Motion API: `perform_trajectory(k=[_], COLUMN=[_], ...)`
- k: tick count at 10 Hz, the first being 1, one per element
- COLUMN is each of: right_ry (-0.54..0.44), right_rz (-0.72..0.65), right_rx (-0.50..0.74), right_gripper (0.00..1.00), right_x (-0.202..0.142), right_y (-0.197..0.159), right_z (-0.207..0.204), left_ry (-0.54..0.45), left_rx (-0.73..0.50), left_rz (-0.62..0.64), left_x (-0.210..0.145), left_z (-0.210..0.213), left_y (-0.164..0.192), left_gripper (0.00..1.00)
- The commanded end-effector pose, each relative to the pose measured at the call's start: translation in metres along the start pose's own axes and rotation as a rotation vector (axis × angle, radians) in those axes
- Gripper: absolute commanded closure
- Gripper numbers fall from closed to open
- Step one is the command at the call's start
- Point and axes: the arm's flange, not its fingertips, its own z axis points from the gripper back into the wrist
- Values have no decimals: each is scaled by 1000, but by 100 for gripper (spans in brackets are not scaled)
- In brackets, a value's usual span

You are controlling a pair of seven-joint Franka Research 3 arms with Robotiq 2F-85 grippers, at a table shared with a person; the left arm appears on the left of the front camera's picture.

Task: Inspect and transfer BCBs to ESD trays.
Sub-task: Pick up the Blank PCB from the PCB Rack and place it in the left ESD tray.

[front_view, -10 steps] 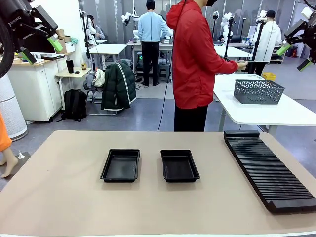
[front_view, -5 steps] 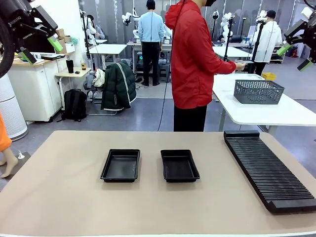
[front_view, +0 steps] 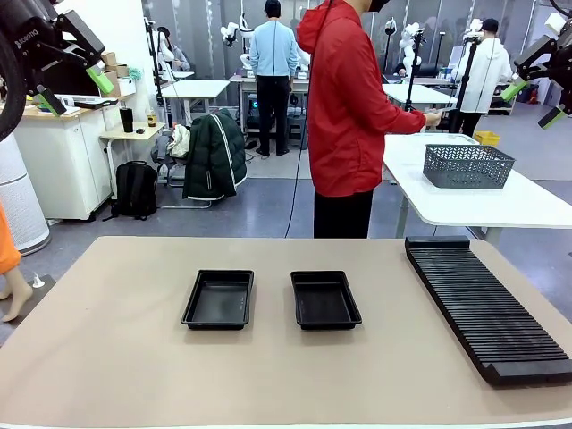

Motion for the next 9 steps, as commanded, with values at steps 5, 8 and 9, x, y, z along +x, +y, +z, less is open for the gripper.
perform_trajectory(k=[5,8,9], right_ry=[-2,-2,-2], right_rz=[-2,-2,-2], right_rx=[4,4,4], right_gripper=[0,0,0], right_x=[-1,-1,-1], right_y=[0,0,0], right_z=[1,1,1], left_ry=[-4,-4,-4], left_rx=[1,1,1], left_rz=[-2,-2,-2], left_x=[0,0,0], left_z=[1,1,1], left_y=[0,0,0], left_gripper=[0,0,0])
